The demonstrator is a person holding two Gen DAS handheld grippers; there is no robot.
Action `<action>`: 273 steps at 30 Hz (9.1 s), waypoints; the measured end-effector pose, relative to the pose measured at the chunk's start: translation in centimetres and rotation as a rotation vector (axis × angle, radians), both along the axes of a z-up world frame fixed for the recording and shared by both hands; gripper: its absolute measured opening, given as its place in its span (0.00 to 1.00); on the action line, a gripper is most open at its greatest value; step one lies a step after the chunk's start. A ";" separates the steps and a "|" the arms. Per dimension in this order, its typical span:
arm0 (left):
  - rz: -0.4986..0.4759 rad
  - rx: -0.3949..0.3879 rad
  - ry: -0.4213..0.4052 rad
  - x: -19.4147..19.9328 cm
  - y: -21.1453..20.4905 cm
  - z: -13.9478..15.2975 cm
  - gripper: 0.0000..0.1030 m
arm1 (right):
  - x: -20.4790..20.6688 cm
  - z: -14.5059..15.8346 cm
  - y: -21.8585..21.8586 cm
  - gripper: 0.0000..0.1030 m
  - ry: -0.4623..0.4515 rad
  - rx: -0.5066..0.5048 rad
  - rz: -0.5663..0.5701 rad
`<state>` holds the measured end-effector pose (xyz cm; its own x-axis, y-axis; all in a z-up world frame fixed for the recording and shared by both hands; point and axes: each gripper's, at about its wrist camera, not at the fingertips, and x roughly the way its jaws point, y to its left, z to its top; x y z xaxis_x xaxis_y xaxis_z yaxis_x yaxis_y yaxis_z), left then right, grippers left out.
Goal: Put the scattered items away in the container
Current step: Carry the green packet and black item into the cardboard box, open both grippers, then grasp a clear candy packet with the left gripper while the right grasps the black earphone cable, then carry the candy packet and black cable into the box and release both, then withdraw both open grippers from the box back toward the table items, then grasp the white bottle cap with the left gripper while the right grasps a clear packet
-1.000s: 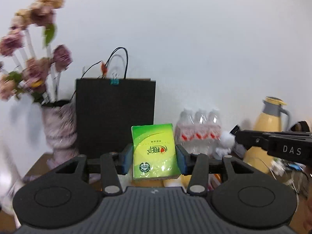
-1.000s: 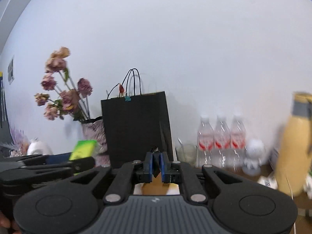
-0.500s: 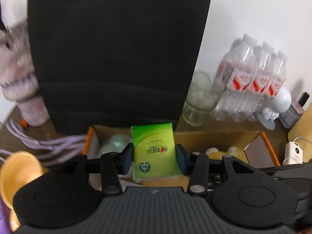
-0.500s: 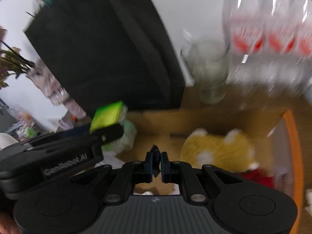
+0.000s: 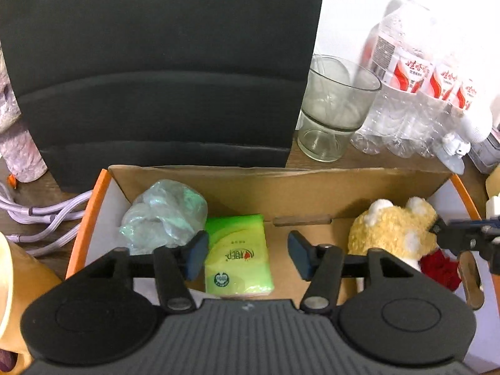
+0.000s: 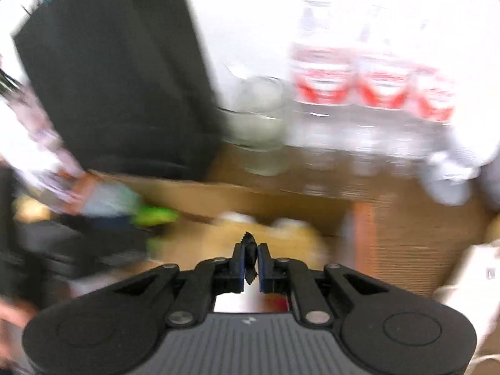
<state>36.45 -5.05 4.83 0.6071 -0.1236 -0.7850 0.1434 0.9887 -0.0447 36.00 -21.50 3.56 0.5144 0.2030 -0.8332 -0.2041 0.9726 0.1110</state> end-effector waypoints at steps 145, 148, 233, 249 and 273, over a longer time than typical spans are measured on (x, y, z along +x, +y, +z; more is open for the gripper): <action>-0.017 -0.256 -0.466 -43.0 12.4 4.5 0.13 | -43.1 4.3 1.8 0.07 -0.681 0.093 0.191; -0.048 -0.238 -0.546 -42.2 11.1 7.7 0.13 | -42.2 7.2 1.3 0.07 -0.712 0.086 0.208; 0.003 0.022 -0.600 -29.4 7.3 6.1 1.00 | -27.3 4.8 0.9 0.91 -0.740 0.059 -0.075; -0.006 -0.154 -0.371 -42.0 12.4 0.0 1.00 | -43.8 -2.8 0.2 0.85 -0.540 0.061 0.116; -0.056 -0.047 -0.254 -26.5 12.2 -4.7 0.40 | -29.3 -8.4 11.4 0.12 -0.375 -0.085 0.282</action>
